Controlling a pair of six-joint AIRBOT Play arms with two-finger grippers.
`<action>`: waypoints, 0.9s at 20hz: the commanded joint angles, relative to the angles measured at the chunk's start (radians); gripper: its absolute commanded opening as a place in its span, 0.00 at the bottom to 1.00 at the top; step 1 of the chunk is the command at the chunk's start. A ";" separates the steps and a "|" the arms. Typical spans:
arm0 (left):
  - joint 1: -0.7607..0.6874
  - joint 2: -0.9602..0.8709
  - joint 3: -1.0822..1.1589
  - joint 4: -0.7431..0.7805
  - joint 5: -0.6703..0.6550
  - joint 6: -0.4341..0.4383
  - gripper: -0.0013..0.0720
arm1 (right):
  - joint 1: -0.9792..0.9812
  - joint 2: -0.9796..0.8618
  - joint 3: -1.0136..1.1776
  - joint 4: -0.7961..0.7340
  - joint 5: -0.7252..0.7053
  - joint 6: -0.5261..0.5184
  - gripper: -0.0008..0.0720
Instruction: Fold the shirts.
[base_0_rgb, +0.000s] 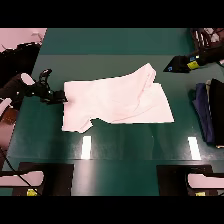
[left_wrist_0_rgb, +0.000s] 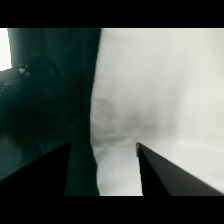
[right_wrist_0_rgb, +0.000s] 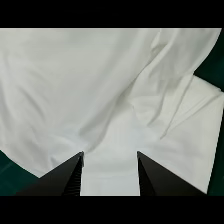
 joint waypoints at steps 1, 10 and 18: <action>0.003 -0.018 -0.012 -0.077 0.017 0.026 0.67 | -0.004 0.091 -0.144 0.000 -0.078 0.000 0.53; 0.001 -0.003 0.005 -0.098 0.019 0.026 0.05 | -0.201 0.298 -0.531 -0.011 -0.089 0.032 0.53; 0.001 0.077 0.055 -0.098 -0.001 0.026 0.05 | -0.561 0.396 -0.990 0.082 -0.128 0.037 0.54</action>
